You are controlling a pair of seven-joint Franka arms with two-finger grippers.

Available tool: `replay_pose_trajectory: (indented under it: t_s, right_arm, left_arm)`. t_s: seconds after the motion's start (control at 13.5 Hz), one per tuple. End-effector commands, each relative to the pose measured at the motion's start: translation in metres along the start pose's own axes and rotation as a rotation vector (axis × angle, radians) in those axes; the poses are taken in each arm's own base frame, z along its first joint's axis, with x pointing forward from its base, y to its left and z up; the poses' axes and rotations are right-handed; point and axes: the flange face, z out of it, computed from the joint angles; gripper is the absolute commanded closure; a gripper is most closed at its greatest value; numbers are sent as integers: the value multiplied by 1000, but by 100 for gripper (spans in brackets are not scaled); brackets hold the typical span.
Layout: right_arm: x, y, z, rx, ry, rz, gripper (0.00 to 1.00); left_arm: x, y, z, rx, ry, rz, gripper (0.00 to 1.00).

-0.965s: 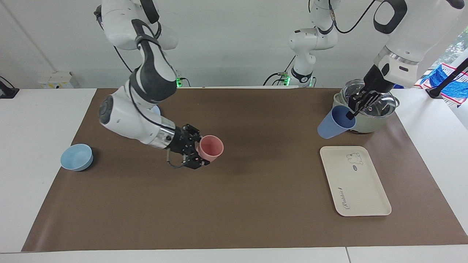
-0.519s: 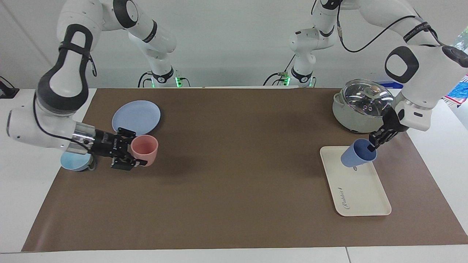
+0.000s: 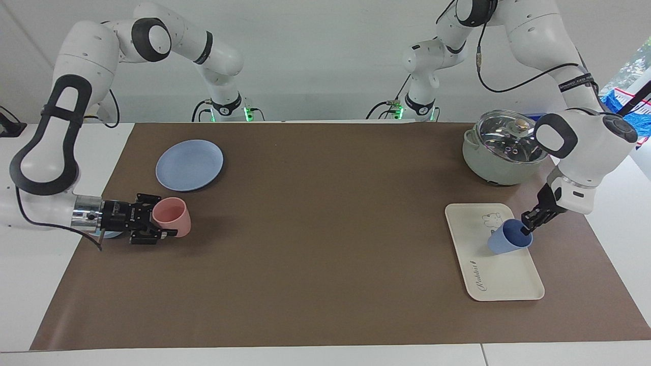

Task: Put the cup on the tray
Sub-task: 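Carry the blue cup to the tray while the right gripper returns the pink cup, then set the blue cup upright on the tray and open the left gripper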

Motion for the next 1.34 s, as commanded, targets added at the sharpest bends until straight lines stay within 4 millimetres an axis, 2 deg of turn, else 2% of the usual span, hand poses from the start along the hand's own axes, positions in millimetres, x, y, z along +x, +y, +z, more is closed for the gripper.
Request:
replay_pose_trajectory:
  t_s: [0.0,0.22,0.45,0.52,0.59,0.67,0.74,0.82,1.11,1.26]
  right_arm:
    - [28,3,10,-48,-18,-72,100]
    - [49,11,19,-81,-4,-53,100]
    - [57,13,21,-81,7,-42,100]
    - [58,14,22,-78,11,-40,100]
    - [59,13,22,-75,16,-39,100]
    - [60,14,21,-79,23,-33,78]
    - [60,14,21,-83,27,-32,44]
    - [60,14,21,-85,28,-41,0]
    - [51,14,9,-120,80,-60,0]
    - [35,8,-5,-106,110,-82,0]
  left_arm:
    - [-12,7,3,2,11,21,100]
    - [-14,8,6,1,4,22,100]
    - [-17,5,10,3,20,18,100]
    - [-16,8,9,2,20,22,78]
    - [-14,12,6,2,22,42,1]
    - [-12,25,-1,0,23,73,0]
    - [-10,37,-11,6,-1,105,0]
    - [-6,41,-22,24,-18,149,0]
    - [-4,70,-82,59,-106,235,0]
    - [-9,78,-115,55,-146,246,0]
